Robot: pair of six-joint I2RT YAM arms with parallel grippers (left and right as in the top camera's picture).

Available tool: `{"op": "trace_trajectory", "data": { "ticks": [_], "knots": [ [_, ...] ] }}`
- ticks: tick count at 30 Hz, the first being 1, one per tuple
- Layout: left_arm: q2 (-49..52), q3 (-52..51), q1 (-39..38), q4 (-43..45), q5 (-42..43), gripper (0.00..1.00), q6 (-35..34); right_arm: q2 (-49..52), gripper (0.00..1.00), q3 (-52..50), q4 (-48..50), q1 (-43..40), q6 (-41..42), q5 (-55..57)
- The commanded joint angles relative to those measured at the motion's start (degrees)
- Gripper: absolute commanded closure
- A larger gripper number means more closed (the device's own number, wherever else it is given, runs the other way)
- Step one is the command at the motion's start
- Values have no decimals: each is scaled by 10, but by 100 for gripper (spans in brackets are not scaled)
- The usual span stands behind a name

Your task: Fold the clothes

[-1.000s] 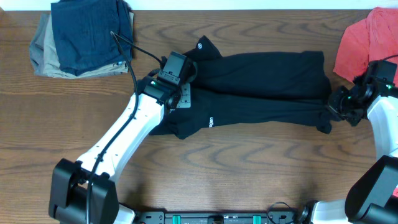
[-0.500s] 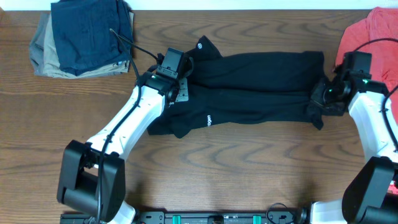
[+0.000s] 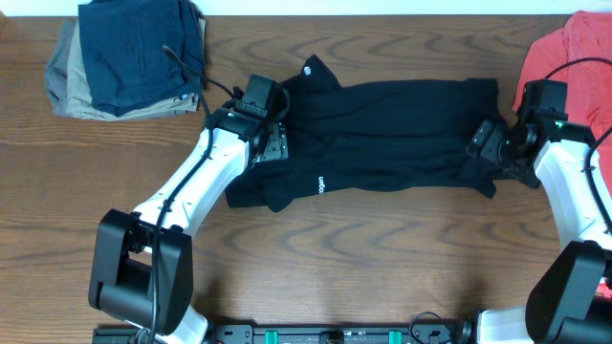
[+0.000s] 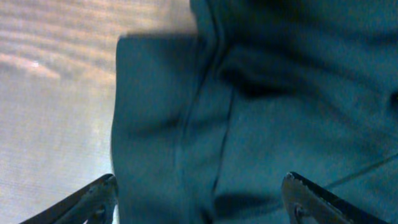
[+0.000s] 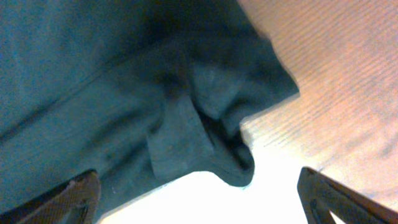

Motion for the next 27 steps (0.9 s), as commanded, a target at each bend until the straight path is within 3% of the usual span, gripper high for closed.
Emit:
{"op": "trace_trajectory", "data": {
  "ticks": [1, 7, 10, 27],
  "knots": [
    [-26, 0, 2, -38, 15, 14, 0, -3, 1, 14, -32, 1, -10, -30],
    [-21, -6, -1, -101, 143, 35, 0, -3, 1, 5, -88, 3, -11, -67],
    [-9, -23, -10, -98, 190, 35, 0, -3, 1, -15, -80, 8, -11, -65],
    [72, -55, -24, -36, 176, 36, 8, -3, 3, -138, 75, 10, -7, -65]
  ]
}}
